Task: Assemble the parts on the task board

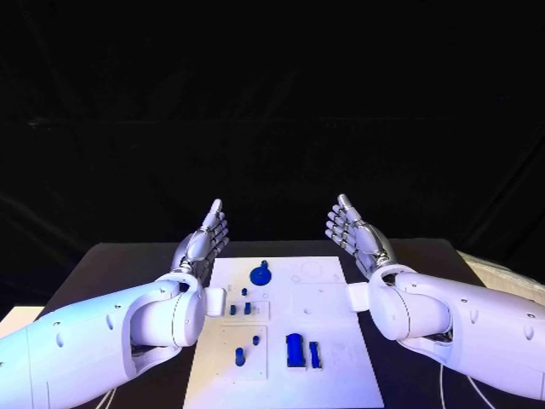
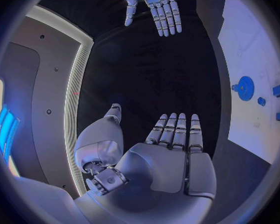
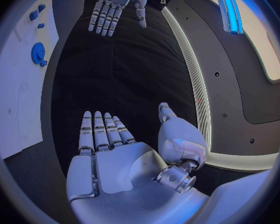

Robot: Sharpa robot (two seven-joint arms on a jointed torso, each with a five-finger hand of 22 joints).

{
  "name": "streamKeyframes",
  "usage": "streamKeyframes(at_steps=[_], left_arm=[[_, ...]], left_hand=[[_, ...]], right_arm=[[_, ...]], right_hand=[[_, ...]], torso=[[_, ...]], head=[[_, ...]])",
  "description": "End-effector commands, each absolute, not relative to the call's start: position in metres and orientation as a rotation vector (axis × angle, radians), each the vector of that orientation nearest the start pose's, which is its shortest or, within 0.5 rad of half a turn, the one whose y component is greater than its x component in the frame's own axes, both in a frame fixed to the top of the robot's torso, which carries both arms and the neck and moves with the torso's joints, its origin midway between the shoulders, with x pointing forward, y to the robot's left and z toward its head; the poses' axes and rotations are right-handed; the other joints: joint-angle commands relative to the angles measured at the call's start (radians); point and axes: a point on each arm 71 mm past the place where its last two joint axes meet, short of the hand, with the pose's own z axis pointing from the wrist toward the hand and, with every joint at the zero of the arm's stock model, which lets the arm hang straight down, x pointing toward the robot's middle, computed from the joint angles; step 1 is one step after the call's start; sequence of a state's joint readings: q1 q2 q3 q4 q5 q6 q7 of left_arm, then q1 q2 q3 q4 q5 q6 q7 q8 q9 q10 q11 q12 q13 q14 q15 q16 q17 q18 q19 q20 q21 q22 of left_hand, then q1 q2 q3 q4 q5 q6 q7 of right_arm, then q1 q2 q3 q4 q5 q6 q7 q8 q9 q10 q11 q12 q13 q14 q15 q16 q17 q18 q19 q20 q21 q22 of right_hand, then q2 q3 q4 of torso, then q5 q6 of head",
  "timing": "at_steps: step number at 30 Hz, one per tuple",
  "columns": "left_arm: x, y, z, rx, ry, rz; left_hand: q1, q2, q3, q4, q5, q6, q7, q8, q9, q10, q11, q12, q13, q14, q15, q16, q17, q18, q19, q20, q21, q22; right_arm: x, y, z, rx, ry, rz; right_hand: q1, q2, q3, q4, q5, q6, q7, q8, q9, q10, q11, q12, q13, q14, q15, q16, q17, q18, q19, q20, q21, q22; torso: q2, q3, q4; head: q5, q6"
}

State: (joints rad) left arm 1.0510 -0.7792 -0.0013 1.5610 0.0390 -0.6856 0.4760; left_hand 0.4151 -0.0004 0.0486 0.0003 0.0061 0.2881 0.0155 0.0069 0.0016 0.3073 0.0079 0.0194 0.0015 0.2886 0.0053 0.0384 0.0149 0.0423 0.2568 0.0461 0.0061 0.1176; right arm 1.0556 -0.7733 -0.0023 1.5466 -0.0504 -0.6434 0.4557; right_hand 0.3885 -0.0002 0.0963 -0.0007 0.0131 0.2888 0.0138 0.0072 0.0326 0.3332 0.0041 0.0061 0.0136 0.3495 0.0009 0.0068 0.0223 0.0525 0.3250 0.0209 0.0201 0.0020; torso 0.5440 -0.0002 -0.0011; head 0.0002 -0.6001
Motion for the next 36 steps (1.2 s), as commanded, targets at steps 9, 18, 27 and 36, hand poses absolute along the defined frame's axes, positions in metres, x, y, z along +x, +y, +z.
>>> streamKeyframes(at_steps=[9,18,27,36], left_arm=[[0.4618,0.1924,-0.2242,-1.209,1.218,-1.229],[0.4618,0.1924,-0.2242,-1.209,1.218,-1.229],[0.4618,0.1924,-0.2242,-1.209,1.218,-1.229],[0.4618,0.1924,-0.2242,-1.209,1.218,-1.229]], left_hand=[[-0.215,0.0,-0.049,0.0,-0.006,-0.15,-0.016,-0.007,-0.002,-0.16,-0.008,-0.019,-0.001,-0.15,-0.005,-0.038,-0.015,-0.042,-0.133,-0.046,-0.006,-0.118],[-0.276,0.0,-0.049,0.0,-0.006,-0.191,-0.016,-0.007,-0.002,-0.204,-0.008,-0.019,-0.001,-0.192,-0.005,-0.038,-0.015,-0.042,-0.17,-0.046,-0.006,-0.118],[-0.415,0.0,-0.049,0.0,-0.006,-0.288,-0.016,-0.007,-0.002,-0.307,-0.008,-0.019,-0.001,-0.289,-0.005,-0.038,-0.015,-0.042,-0.257,-0.046,-0.006,-0.118],[-0.415,0.0,-0.049,0.0,-0.006,-0.288,-0.016,-0.007,-0.002,-0.307,-0.008,-0.019,-0.001,-0.289,-0.005,-0.038,-0.015,-0.042,-0.257,-0.046,-0.006,-0.118]], right_arm=[[0.4618,-0.1924,-0.2242,1.209,1.218,1.229],[0.4618,-0.1924,-0.2242,1.209,1.218,1.229],[0.4618,-0.1924,-0.2242,1.209,1.218,1.229],[0.4618,-0.1924,-0.2242,1.209,1.218,1.229]], right_hand=[[-0.202,0.0,-0.096,0.001,-0.013,-0.15,-0.014,-0.007,-0.033,-0.174,-0.004,-0.006,-0.014,-0.182,-0.001,-0.007,-0.022,-0.052,-0.17,-0.021,-0.02,-0.002],[-0.258,0.0,-0.096,0.001,-0.013,-0.193,-0.014,-0.007,-0.033,-0.223,-0.004,-0.006,-0.014,-0.234,-0.001,-0.007,-0.022,-0.052,-0.217,-0.021,-0.02,-0.002],[-0.389,0.0,-0.096,0.001,-0.013,-0.289,-0.014,-0.007,-0.033,-0.333,-0.004,-0.006,-0.014,-0.35,-0.001,-0.007,-0.022,-0.052,-0.325,-0.021,-0.02,-0.002],[-0.389,0.0,-0.096,0.001,-0.013,-0.289,-0.014,-0.007,-0.033,-0.333,-0.004,-0.006,-0.014,-0.35,-0.001,-0.007,-0.022,-0.052,-0.325,-0.021,-0.02,-0.002]], torso=[[0.0,0.0002,0.0011],[0.0,0.0002,0.0011],[0.0,0.0002,0.0011],[0.0,0.0002,0.0011]], head=[[0.0,0.0],[0.0,0.0],[0.0,0.0],[0.0,0.0]])
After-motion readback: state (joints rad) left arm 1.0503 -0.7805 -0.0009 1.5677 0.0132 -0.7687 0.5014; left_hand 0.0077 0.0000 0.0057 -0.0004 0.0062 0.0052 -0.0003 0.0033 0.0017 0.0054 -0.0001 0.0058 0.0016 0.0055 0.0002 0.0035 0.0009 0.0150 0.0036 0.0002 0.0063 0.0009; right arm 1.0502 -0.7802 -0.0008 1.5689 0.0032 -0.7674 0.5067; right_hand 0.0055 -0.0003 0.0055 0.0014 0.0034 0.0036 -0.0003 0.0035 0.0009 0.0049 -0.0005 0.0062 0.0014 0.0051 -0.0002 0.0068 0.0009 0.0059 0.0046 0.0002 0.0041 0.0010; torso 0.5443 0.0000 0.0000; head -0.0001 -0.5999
